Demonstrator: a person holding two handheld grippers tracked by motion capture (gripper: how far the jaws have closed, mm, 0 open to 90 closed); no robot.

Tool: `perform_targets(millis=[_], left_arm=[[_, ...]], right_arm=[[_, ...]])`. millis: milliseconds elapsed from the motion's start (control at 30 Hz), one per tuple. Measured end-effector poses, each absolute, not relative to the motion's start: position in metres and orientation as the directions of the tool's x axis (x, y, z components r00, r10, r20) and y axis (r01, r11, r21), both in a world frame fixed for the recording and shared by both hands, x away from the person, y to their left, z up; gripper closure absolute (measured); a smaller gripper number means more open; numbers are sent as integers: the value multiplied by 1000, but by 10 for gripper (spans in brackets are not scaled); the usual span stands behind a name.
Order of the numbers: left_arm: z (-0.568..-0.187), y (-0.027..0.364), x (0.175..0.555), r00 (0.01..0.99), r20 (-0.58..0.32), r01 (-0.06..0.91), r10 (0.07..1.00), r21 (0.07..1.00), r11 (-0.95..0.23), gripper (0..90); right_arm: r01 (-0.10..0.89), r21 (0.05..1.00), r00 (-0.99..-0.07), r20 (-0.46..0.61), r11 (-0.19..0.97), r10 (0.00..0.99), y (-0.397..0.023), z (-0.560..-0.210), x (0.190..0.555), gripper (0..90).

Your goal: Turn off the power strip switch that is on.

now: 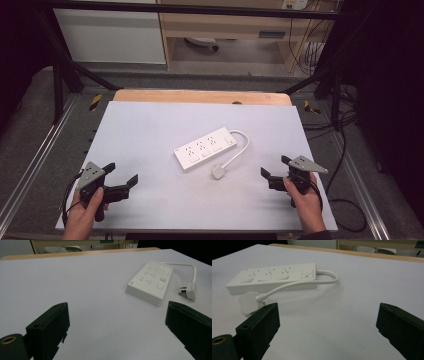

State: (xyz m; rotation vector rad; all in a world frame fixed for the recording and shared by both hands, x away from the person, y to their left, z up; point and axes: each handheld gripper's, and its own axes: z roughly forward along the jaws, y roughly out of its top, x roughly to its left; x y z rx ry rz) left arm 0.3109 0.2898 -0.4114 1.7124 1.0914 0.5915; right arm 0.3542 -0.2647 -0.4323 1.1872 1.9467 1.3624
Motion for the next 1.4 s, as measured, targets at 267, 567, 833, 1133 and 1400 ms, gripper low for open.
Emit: perform_targets(millis=[267, 567, 833, 1133, 1400], left_arm=[[-412, 290, 311, 479, -99, 397, 872, 911, -114, 53], [-412, 291, 311, 479, -100, 396, 872, 911, -113, 53], [-412, 291, 311, 479, -98, 400, 872, 909, -117, 53], [-412, 293, 311, 473, -103, 400, 875, 910, -109, 53], [-413, 292, 311, 474, -108, 405, 874, 908, -108, 53]], right_arm=[[358, 921, -534, 66, 155, 843, -255, -429, 352, 51], [373, 921, -555, 129, 108, 822, -247, -425, 350, 47], [355, 928, -568, 120, 111, 814, -239, -416, 351, 49], [341, 928, -600, 94, 148, 794, -226, -401, 355, 49], [325, 929, -628, 71, 179, 775, -211, -390, 363, 45]])
